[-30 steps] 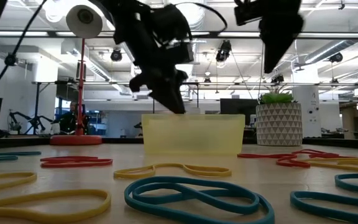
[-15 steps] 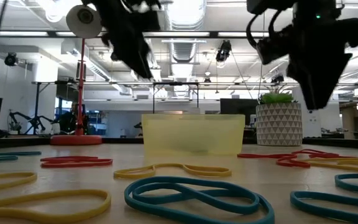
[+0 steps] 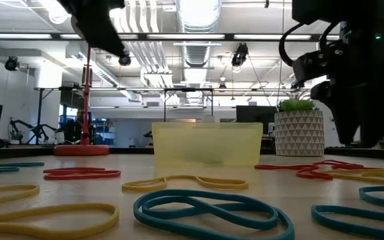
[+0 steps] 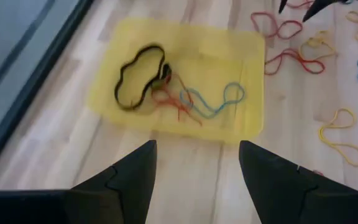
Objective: Pick and place rubber bands into bin
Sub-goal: Put the red rubber band into the yellow bin
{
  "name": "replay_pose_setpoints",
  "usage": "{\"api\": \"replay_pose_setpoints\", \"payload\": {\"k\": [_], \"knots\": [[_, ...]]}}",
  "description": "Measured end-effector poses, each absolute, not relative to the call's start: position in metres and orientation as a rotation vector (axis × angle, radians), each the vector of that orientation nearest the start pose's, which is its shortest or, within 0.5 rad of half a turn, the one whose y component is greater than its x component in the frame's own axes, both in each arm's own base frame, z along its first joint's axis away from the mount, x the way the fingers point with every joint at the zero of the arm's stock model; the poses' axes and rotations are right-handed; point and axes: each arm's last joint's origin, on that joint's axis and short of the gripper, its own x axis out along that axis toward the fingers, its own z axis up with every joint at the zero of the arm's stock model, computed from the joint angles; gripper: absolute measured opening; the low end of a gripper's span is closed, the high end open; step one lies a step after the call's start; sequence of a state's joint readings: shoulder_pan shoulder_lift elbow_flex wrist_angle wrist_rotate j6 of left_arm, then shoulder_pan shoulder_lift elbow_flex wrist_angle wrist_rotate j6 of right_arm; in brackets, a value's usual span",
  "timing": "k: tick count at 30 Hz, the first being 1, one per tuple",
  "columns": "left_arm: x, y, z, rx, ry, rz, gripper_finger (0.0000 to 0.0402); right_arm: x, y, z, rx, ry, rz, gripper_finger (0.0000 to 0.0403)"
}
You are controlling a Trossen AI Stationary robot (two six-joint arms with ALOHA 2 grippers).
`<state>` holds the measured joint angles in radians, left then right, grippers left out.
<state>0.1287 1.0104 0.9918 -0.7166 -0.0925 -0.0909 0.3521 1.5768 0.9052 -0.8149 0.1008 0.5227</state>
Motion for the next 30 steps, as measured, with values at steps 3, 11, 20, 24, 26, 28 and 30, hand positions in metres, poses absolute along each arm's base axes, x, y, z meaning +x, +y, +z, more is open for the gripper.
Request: {"api": "replay_pose_setpoints", "payload": {"k": [3,11,20,24,26,28,30], "knots": [[0.186,0.027,0.305,-0.16,0.738,0.269,0.0212,0.244,0.083,0.16,0.084,1.435,-0.158,0.0224],[0.178,0.024,0.284,-0.228,0.776,0.294,0.0212,0.237,0.079,0.136,0.203,1.442,-0.115,0.0211],[0.188,0.025,0.291,-0.227,0.671,0.284,0.0212,0.233,0.068,0.125,0.208,1.419,-0.244,0.0143],[0.189,0.025,0.292,-0.228,0.654,0.282,0.0212,0.229,0.067,0.118,0.204,1.42,-0.25,0.0102],[0.189,0.025,0.293,-0.228,0.652,0.282,0.0212,0.229,0.067,0.117,0.202,1.411,-0.252,0.0082],[0.189,0.025,0.293,-0.228,0.654,0.282,0.0212,0.231,0.066,0.117,0.194,1.395,-0.263,0.0062],[0.189,0.025,0.293,-0.228,0.653,0.282,0.0212,0.232,0.063,0.117,0.217,1.382,-0.287,0.004]]}}
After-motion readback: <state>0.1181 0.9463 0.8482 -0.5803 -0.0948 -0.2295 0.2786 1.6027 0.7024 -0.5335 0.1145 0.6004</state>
